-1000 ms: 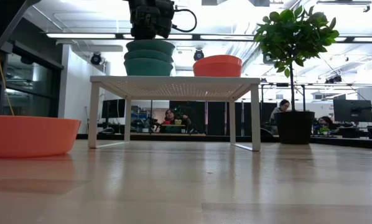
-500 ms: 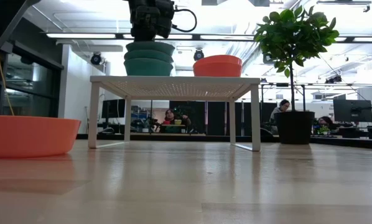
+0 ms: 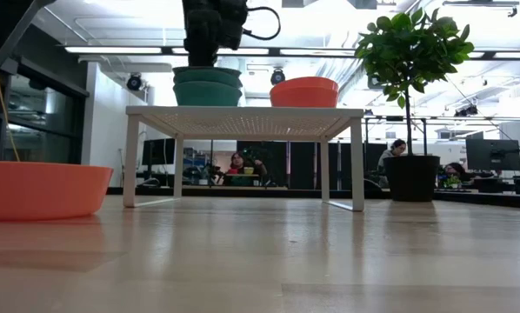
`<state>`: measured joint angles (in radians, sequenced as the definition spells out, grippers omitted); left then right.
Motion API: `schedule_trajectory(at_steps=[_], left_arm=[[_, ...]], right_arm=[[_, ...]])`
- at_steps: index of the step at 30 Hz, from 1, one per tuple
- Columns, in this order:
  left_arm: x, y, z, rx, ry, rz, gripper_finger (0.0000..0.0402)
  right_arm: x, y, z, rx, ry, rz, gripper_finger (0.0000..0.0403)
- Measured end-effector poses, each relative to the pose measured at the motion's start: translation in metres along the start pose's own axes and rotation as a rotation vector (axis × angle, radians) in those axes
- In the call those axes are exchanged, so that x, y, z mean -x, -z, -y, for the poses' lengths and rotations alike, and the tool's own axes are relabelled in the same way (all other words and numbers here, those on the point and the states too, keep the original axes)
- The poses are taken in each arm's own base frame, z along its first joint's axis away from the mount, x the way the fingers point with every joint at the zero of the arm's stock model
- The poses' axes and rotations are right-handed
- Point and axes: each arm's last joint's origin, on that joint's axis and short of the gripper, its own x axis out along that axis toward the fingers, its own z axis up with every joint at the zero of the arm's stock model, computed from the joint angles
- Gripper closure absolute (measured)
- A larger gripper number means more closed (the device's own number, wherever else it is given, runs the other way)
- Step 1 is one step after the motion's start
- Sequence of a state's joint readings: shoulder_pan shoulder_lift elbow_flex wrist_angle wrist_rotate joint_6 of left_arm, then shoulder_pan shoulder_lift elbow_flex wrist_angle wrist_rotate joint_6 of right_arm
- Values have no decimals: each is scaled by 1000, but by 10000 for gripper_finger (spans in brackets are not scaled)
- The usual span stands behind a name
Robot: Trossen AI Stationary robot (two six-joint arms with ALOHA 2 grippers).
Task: Pick & Place Mini bowls
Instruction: Stack the green and white patterned bowl on top of the green and white patterned bowl on the shelf
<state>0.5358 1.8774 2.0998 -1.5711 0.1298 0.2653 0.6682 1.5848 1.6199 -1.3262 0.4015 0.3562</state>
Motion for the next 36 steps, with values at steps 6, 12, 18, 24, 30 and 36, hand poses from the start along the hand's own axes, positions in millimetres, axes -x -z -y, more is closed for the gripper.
schedule_trajectory(at_steps=[6, 12, 18, 24, 30, 36], left_arm=[[0, 0, 1, 0, 19, 5, 379], [0, 0, 1, 0, 21, 6, 366], [-10, -5, 1, -12, 68, -4, 315], [-9, -5, 2, -47, 71, -3, 273], [-4, -2, 1, -80, 63, 8, 268], [-1, -1, 1, -152, 38, 10, 268]], right_arm=[[0, 0, 0, 1, -1, 0, 272], [0, 0, 0, -1, -2, -1, 272], [0, 0, -1, -2, -18, -7, 272], [0, 0, -1, 1, -16, -6, 272], [0, 0, -1, 1, -16, -6, 272], [0, 0, -1, -4, -17, -6, 272]])
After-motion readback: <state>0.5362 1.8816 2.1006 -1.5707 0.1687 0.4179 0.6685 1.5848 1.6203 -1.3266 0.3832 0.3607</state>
